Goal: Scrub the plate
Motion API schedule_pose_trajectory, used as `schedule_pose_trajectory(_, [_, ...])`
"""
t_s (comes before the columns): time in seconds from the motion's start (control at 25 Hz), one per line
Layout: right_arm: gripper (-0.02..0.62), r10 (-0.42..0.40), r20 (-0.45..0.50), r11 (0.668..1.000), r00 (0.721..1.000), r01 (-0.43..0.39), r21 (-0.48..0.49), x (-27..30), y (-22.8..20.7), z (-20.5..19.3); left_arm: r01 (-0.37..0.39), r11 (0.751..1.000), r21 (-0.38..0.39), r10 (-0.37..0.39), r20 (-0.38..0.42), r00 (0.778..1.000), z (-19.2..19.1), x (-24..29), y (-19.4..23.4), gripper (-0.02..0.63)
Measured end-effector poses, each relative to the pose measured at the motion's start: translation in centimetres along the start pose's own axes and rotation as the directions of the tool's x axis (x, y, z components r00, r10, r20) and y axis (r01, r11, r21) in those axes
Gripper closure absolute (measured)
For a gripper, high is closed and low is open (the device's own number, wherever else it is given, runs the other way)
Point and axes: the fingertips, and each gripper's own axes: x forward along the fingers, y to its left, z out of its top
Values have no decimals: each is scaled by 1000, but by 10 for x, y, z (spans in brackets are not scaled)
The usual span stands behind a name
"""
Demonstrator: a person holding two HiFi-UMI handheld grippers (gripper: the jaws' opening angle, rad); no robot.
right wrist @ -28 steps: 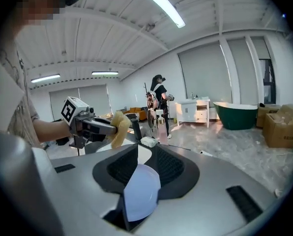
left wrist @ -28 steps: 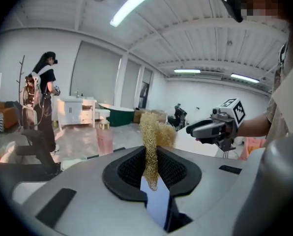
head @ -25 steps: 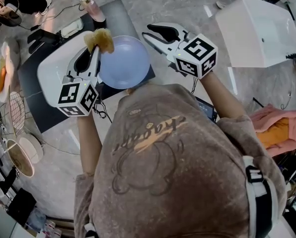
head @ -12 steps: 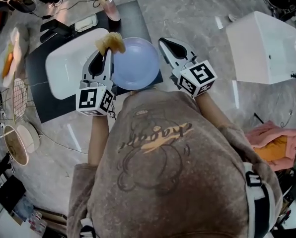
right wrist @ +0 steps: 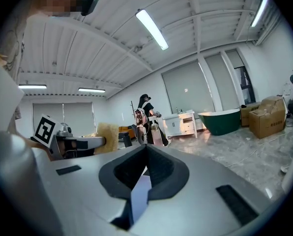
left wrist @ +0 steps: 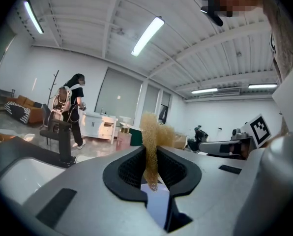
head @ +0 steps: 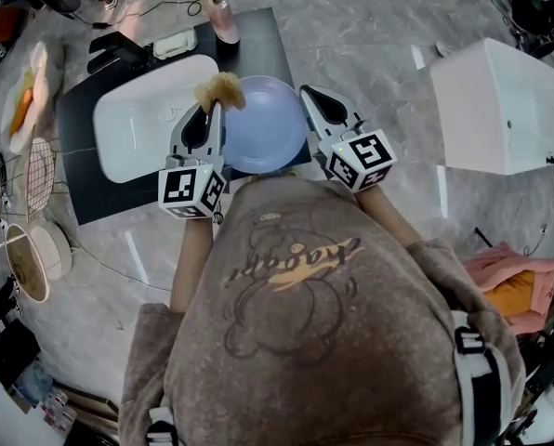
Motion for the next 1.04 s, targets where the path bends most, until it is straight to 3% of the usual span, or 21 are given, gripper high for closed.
schedule_pose_trajectory(1.04, [604, 6, -5, 1000, 1000, -6, 8, 2, 6, -2, -26, 999, -33, 25, -28, 999, -8, -9, 6, 541])
